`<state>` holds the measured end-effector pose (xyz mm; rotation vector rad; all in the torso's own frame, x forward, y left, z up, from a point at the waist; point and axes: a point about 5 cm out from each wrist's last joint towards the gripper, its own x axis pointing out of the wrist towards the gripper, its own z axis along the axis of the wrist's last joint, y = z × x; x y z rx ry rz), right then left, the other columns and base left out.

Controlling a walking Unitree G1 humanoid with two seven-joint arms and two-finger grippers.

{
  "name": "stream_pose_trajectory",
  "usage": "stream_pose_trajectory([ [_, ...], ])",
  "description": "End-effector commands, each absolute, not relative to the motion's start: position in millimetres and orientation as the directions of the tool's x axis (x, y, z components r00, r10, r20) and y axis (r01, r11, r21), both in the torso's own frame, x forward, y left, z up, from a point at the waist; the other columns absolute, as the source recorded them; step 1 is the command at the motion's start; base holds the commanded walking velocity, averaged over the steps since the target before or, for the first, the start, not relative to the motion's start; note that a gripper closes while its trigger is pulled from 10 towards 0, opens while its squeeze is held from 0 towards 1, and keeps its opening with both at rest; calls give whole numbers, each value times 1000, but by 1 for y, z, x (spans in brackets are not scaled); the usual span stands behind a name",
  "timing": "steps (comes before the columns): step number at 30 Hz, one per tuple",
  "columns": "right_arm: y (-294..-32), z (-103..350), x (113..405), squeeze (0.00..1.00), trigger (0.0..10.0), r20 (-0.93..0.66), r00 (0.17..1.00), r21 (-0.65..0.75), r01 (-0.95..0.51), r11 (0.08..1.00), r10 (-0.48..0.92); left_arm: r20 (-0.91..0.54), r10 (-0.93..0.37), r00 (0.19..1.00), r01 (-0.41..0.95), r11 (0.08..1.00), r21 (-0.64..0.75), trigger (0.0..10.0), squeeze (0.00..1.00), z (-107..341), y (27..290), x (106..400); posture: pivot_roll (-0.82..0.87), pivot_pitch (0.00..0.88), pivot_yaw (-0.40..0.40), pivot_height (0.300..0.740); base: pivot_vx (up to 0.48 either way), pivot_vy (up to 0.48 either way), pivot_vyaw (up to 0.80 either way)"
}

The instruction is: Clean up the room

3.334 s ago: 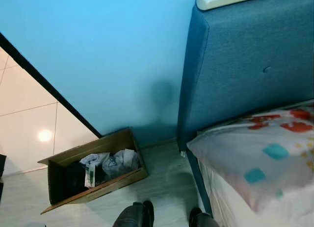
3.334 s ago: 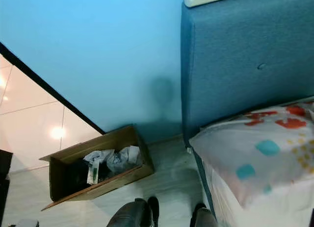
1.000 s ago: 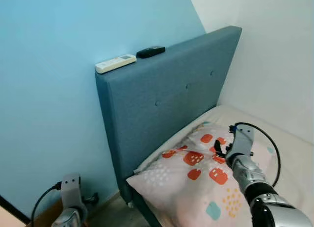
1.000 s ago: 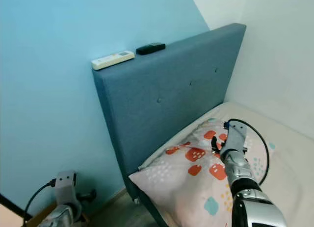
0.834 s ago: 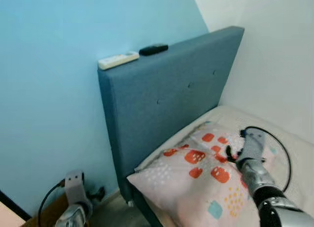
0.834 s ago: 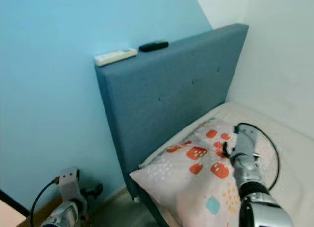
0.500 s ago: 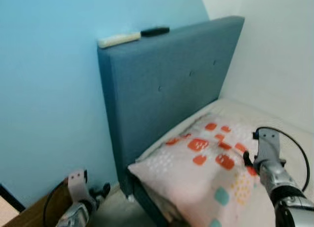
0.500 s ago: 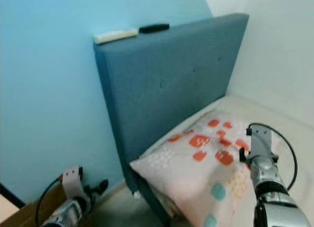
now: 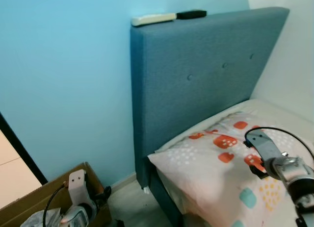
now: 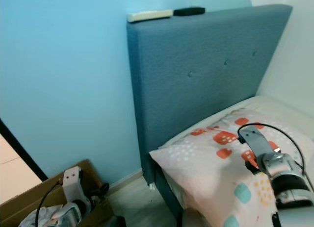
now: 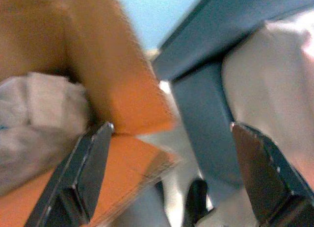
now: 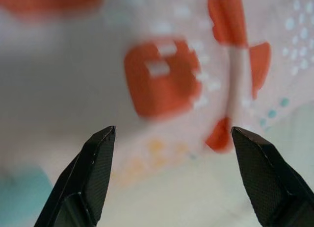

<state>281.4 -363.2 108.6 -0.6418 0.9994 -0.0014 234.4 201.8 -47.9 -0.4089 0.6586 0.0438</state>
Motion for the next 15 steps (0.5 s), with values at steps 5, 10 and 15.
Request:
stream_pose_trajectory([
  [5, -377, 136, 259, 0, 0, -823, 511, -473, -376, 797, -247, -614, -96, 783, -161, 923, -350, 10000, 0, -52, 201, 229, 70, 25, -50, 605, 0, 0, 0],
  [10, -363, 142, 215, 0, 0, -939, 328, -291, -608, 739, -100, -617, -106, 780, -153, 923, -352, 10000, 0, -54, 198, 225, 45, 46, -58, 605, 0, 0, 0],
  [15, -327, 111, 195, 0, 0, -979, 198, -105, -686, 720, 46, -622, -109, 776, -152, 924, -351, 10000, 0, -55, 198, 223, 38, 58, -56, 605, 0, 0, 0],
])
